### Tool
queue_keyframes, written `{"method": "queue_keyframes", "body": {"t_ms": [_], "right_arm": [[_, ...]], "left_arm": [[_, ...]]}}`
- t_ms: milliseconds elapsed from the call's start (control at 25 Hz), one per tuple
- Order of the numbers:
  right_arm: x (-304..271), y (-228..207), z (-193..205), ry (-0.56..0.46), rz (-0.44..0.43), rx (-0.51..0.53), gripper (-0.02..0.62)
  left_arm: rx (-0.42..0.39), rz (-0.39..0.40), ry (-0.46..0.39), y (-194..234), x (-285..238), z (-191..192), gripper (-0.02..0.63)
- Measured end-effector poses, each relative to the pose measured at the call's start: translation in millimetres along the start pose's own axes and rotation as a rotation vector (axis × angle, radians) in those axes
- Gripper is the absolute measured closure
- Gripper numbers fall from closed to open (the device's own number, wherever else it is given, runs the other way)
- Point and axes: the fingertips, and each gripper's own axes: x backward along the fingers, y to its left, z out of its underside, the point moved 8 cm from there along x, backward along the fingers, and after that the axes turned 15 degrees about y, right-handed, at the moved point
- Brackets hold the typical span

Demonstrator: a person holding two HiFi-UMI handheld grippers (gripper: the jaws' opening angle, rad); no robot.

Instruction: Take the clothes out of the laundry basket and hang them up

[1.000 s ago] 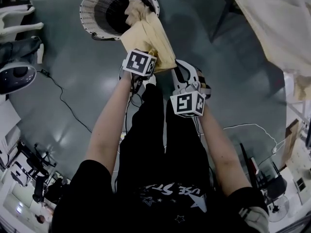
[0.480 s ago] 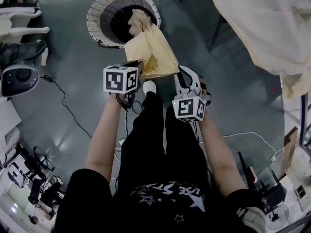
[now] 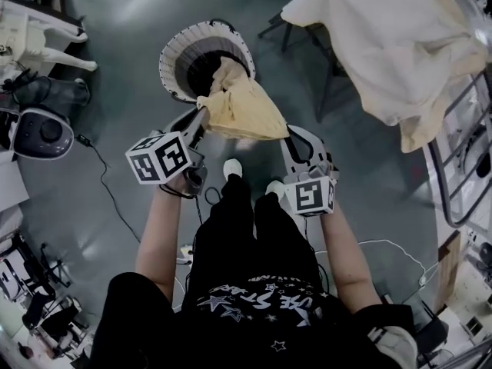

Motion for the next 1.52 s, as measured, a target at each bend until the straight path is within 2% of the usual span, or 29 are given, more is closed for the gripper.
{"method": "queue_keyframes", "body": {"t_ms": [120,280,440,560,720,840,1000,1360,1520], "right_arm": [[44,-11,-33,-0.079,0.006,-0.031,0.548],[101,-31,-82,-0.186,0.032,0.01,0.548],[154,-45,-115,-0.223,0.068,0.059,0.548],[191,-56,-126,-0.245,0.087,0.053,0.548],[242,-71,-119,-0.248,0.096,-0.042,0.548],[278,-74,-116,-0.22,0.137,-0.073,0.546],[322,-60,-111,-0.183,0.282,-0.09,0.546],[415,7,-69,-0.162,0.663,-0.237,0.546],[451,44,-65,-0.136,0.791,-0.289,0.546]], "left_arm": [[0.004,0.08,-0.128,-34,44,-15,0.557],[-0.077,0.148,-0.287,-82,105,-39,0.557],[-0.154,0.181,-0.393,-124,157,-52,0.557],[-0.22,0.208,-0.462,-165,187,-56,0.557],[-0.338,0.255,-0.542,-221,206,-56,0.557],[-0.442,0.304,-0.553,-255,212,-61,0.556],[-0.612,0.405,-0.543,-286,217,-62,0.555],[-0.773,0.718,-0.417,-340,214,-14,0.555],[-0.858,0.836,-0.37,-361,223,5,0.555]]}}
